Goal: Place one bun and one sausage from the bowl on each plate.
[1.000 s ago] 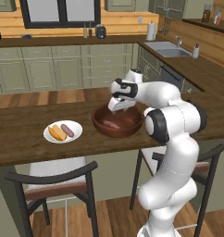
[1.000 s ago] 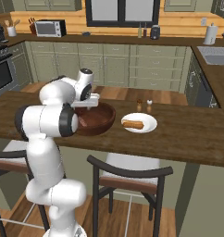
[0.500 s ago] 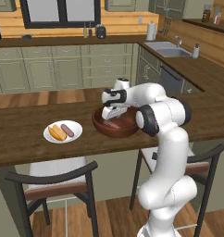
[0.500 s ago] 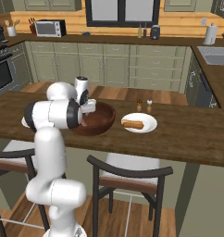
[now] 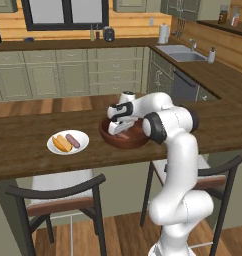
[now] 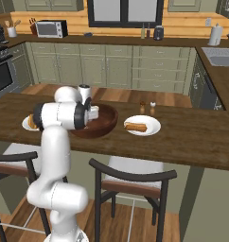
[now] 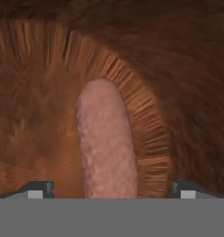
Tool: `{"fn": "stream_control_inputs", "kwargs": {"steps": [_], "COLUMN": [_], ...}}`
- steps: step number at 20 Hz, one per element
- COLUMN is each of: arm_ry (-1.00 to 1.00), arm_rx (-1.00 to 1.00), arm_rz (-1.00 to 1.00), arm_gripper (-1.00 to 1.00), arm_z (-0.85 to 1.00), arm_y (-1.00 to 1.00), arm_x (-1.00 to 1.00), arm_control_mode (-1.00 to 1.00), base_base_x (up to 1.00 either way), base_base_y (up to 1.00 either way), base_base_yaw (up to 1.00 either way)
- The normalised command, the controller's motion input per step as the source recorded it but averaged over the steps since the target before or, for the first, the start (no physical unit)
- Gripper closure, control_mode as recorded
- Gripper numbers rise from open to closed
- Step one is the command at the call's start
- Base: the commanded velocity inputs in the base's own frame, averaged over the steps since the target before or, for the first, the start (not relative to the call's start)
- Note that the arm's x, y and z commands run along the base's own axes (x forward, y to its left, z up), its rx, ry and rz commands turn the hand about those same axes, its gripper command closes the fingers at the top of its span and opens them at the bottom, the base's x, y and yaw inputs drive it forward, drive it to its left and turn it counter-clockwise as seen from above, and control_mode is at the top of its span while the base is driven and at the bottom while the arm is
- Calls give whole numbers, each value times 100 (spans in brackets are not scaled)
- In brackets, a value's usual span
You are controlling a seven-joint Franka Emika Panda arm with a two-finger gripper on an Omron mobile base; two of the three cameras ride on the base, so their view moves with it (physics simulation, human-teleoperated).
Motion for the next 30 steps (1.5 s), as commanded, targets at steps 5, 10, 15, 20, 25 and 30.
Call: {"fn": "stream_control_inputs", "kwargs": {"steps": [5, 10, 15, 20, 25, 30], "arm_ry": [10, 27, 24, -4, -32, -41], "arm_rx": [-3, 0, 0, 2, 0, 0], "arm_rz": [9, 1, 0, 2, 5, -4], "arm_gripper": [-100, 100, 100, 100, 100, 100], "arm_z": [-84, -100, -100, -38, 81, 95], "arm_y": [-28, -74, -72, -56, -10, -48], "arm_x": [-2, -30, -50, -82, -47, -38], "arm_control_mode": [-100, -100, -100, -100, -100, -100], "base_base_x": [0, 0, 0, 0, 0, 0], "base_base_y": [0, 0, 0, 0, 0, 0], "base_base_yaw": [0, 0, 0, 0, 0, 0]}}
